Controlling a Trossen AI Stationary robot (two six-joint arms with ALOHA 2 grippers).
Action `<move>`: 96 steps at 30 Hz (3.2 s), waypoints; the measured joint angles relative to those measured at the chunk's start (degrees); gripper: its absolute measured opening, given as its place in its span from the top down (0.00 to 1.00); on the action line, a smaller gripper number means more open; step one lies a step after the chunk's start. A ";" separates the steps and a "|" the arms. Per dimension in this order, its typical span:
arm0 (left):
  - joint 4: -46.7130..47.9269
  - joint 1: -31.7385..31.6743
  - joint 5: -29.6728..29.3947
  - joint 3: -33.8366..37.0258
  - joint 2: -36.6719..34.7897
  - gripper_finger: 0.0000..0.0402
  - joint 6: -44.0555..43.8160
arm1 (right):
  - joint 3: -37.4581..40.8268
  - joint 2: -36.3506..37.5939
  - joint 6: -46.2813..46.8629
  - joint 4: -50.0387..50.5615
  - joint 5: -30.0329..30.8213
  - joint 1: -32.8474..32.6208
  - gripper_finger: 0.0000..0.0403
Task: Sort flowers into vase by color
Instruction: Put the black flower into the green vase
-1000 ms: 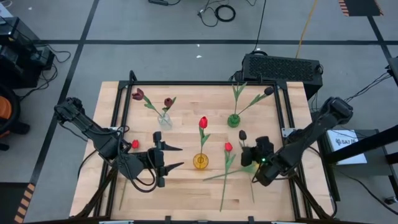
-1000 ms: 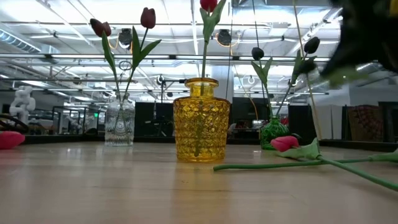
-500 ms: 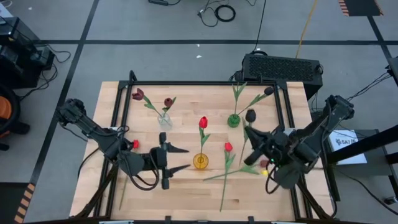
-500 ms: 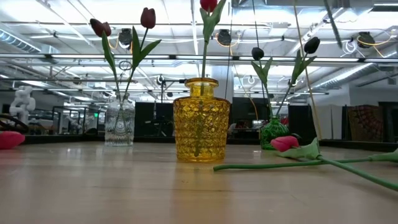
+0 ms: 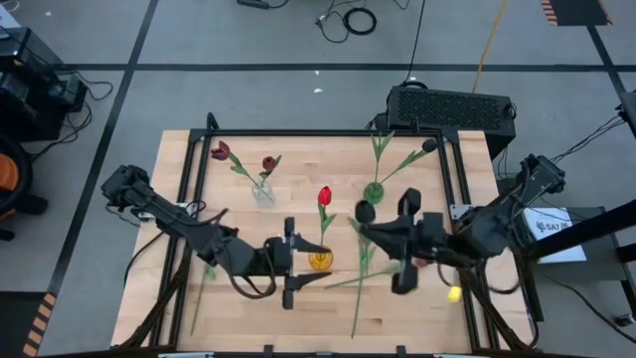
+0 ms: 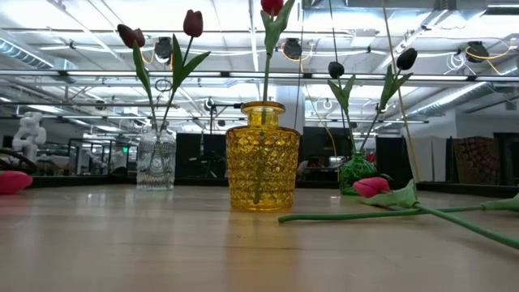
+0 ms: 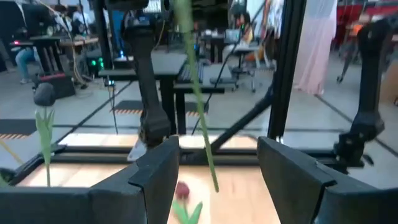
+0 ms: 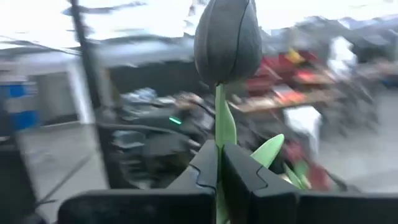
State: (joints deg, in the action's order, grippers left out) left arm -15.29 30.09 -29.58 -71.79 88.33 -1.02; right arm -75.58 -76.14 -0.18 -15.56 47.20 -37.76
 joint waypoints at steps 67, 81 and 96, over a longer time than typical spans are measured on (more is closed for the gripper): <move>11.20 -1.12 5.22 0.00 -2.27 0.97 4.36 | 0.00 -3.17 -4.97 0.08 -0.98 -3.94 0.52; 13.48 -1.19 7.29 0.00 -2.27 0.97 4.44 | 0.02 -6.26 -5.01 5.99 -10.48 0.62 0.55; 12.44 -1.19 8.41 0.00 -2.27 0.97 4.49 | 0.03 -11.50 -3.45 0.40 -19.19 4.40 0.48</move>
State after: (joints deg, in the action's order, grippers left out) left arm -2.85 28.91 -21.17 -71.79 86.06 3.46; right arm -75.55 -87.64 -3.63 -15.16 28.01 -33.36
